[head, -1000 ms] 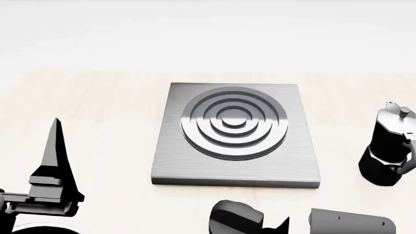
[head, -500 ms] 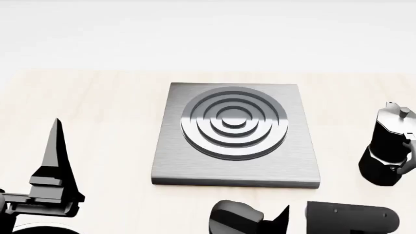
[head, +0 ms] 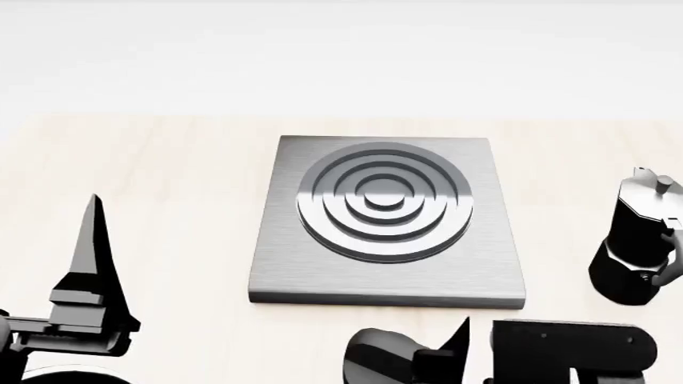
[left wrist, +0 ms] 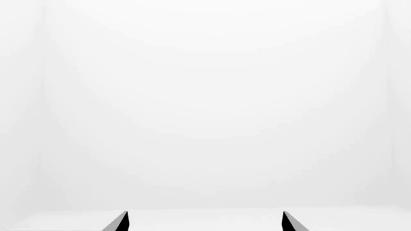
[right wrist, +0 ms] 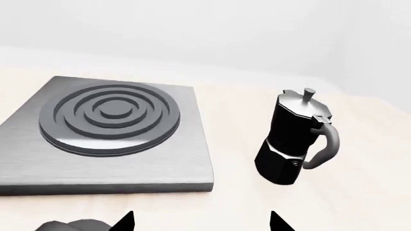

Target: Turn on the stove.

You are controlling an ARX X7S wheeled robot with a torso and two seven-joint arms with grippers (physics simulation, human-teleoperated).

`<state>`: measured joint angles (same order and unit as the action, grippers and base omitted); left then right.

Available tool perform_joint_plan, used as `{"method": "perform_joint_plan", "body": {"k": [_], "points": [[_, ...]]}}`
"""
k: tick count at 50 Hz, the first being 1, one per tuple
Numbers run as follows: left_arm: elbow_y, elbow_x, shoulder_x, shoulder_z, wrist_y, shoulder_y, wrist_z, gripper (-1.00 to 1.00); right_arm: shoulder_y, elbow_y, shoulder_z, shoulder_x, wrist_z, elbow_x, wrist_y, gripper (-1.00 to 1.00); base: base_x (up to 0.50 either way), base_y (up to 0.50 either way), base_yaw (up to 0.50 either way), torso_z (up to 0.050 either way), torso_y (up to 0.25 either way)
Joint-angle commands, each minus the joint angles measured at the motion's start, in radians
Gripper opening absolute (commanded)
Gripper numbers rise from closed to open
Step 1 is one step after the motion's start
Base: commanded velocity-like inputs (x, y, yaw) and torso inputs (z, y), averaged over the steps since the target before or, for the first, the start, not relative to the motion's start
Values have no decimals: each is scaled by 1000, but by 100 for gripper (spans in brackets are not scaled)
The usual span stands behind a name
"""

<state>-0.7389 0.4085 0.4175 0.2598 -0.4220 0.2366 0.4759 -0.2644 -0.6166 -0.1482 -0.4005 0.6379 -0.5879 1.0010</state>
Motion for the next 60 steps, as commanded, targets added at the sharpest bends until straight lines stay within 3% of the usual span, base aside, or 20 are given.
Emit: {"method": "perform_joint_plan", "body": {"k": [1, 60], "points": [[9, -10, 3, 7, 9, 0, 2, 100, -17, -50, -9, -7, 19, -11, 33, 100, 0, 0, 0, 0, 0], [-3, 8, 16, 12, 5, 1, 19, 100, -130, -295, -75, -42, 146, -33, 187, 100, 0, 0, 0, 0, 0]]}}
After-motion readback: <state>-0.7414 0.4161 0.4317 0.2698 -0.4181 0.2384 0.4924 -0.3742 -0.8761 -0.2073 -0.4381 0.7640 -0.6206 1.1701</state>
